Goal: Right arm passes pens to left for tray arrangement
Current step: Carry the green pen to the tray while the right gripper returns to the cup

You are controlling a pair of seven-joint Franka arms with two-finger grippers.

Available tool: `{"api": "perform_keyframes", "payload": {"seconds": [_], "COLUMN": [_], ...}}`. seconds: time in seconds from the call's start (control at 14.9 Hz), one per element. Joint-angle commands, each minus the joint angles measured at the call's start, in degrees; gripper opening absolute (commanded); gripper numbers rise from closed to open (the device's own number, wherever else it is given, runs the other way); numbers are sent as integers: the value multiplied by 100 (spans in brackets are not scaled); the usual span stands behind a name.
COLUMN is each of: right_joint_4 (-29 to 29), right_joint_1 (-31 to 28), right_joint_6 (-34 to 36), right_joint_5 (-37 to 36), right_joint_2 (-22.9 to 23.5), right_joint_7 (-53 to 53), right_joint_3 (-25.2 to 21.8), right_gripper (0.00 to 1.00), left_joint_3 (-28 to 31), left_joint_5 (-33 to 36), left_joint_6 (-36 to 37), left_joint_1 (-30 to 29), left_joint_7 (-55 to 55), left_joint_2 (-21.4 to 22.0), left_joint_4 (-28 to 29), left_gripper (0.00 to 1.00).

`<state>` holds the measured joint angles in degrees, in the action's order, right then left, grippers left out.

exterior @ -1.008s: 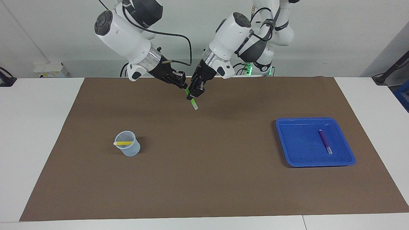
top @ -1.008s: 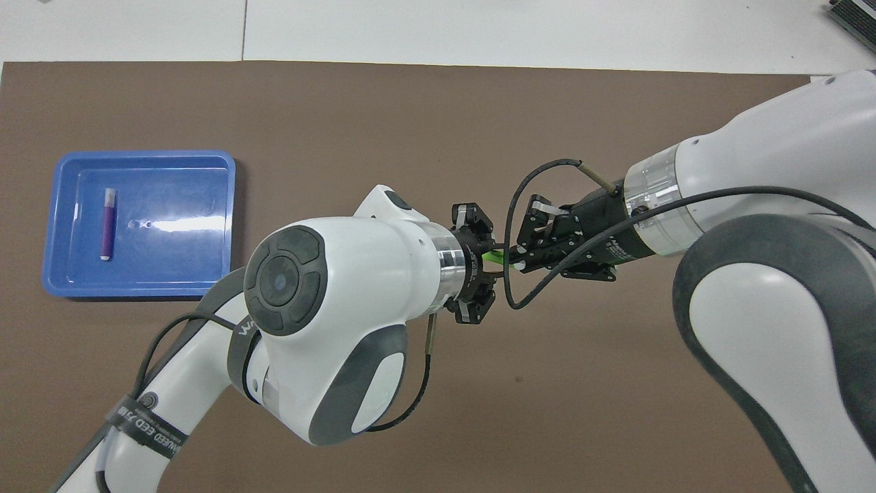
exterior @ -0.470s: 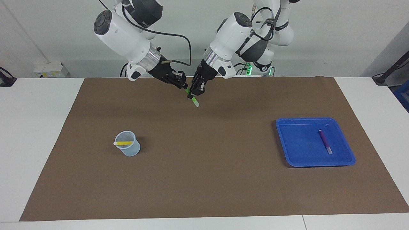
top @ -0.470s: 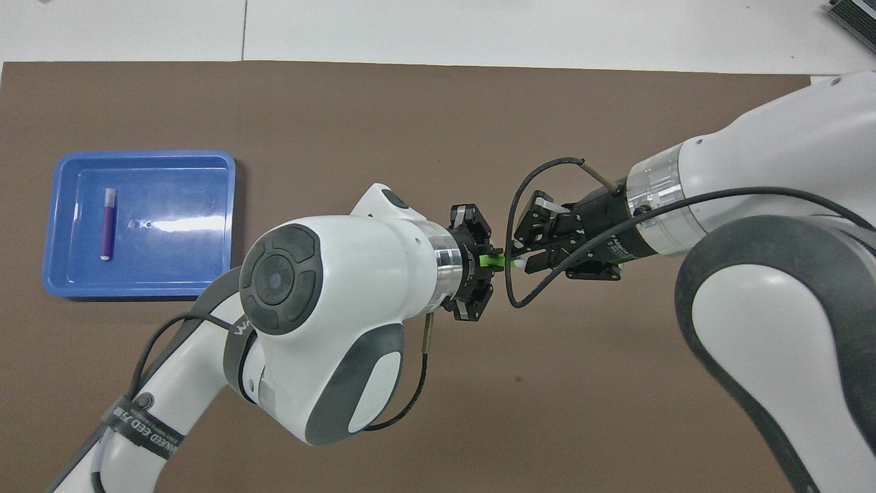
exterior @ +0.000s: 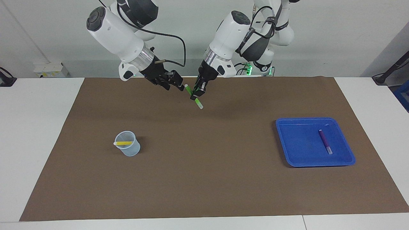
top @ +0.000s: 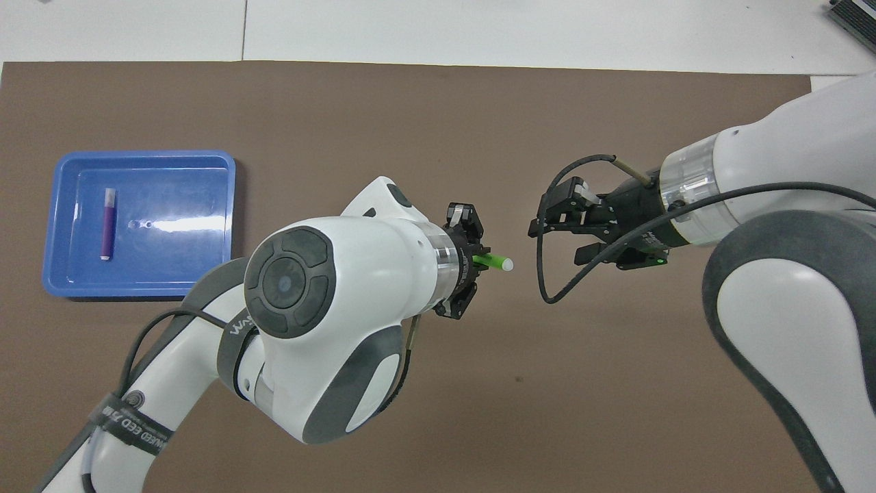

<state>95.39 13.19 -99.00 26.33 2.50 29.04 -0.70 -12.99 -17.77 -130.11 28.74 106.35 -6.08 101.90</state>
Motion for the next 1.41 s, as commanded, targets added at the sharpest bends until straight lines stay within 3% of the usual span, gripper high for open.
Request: {"api": "perform_keyframes", "payload": {"seconds": [0.0, 0.34, 0.6, 0.87, 1.34], "right_joint_4": [278, 647, 727, 709, 648], "right_joint_1": [-499, -984, -1301, -1538, -1539], "right_joint_6": [21, -557, -1269, -1815, -2326], "right_joint_5": [-451, -1568, -1990, -2150, -2141], "right_joint_2": [-162, 66, 584, 988, 1332], "right_joint_7": [-1352, -3227, -4177, -4783, -4856], "right_joint_3": [17, 26, 26, 26, 35], "right_gripper": [75, 75, 75, 75, 74], "left_joint_3": [51, 51, 51, 51, 51], "left_joint_5": [72, 72, 72, 80, 686], "left_joint_6": [520, 1188, 2093, 2490, 2359], "left_joint_1": [-271, -975, -1870, -2819, -4148], "left_joint_7": [-911, -2835, -4996, -6922, -10305], "left_joint_2": [204, 310, 415, 485, 468], "left_joint_4": [111, 172, 198, 251, 524], "left_gripper": [0, 0, 0, 0, 0]}}
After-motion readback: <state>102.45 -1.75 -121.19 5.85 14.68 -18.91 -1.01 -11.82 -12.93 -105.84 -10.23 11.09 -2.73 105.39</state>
